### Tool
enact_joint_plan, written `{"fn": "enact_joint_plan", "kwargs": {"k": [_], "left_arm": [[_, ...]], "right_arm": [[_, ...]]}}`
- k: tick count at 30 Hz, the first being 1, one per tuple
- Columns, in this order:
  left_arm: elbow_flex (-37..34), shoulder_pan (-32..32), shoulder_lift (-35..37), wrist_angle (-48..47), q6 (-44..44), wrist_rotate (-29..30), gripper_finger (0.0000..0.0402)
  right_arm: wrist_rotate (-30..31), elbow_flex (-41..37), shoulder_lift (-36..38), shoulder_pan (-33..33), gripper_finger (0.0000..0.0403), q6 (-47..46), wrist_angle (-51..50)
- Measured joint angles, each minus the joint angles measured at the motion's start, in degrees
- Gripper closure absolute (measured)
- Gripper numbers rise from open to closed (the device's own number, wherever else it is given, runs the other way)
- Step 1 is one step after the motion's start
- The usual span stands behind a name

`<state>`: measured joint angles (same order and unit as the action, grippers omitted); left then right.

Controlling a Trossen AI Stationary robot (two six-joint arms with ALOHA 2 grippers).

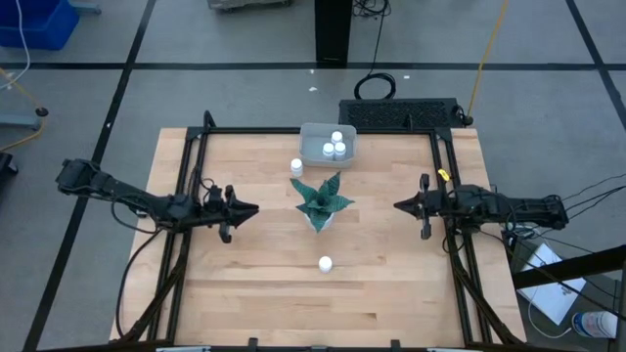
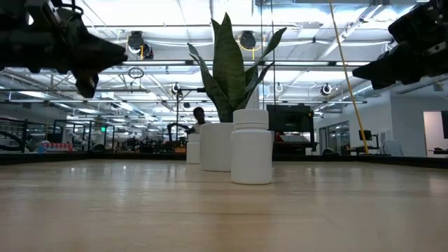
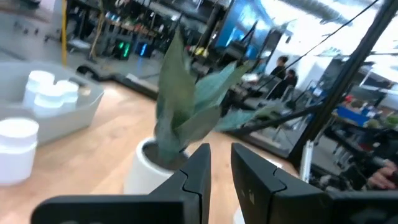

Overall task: Pick and place pill bottles into a basket
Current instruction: Put the white medicine bottle into the gray bin

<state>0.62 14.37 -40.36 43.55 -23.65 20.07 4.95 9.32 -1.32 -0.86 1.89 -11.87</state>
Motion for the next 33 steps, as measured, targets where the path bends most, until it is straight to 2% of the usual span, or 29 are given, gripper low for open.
{"fn": "enact_joint_plan", "kwargs": {"k": [5, 9, 20, 25, 27, 33], "left_arm": [[0.3, 0.0, -4.3, 0.0, -2.7, 1.7, 0.0334], [4.3, 0.5, -10.3, -0.2, -2.4, 1.5, 0.0334], [25.9, 7.6, -32.9, -0.4, 3.7, 1.0, 0.0334], [34.9, 10.6, -43.3, -6.0, 5.8, 0.7, 0.0334], [38.9, 10.8, -46.6, -8.9, 7.2, -1.1, 0.0334], [51.1, 11.8, -53.8, -20.6, 11.3, -12.0, 0.0334]], "right_arm": [[0.9, 0.0, -0.7, 0.0, 0.0403, -2.7, 0.1], [1.0, 0.0, -0.7, 0.0, 0.0400, -2.7, 0.2], [1.0, 0.0, -0.7, 0.0, 0.0401, -2.7, 0.4], [1.0, 0.0, -0.7, 0.0, 0.0399, -2.7, 0.4], [1.0, 0.0, -0.7, 0.0, 0.0401, -2.7, 0.4], [1.0, 0.0, -0.7, 0.0, 0.0399, -2.7, 0.4]]}}
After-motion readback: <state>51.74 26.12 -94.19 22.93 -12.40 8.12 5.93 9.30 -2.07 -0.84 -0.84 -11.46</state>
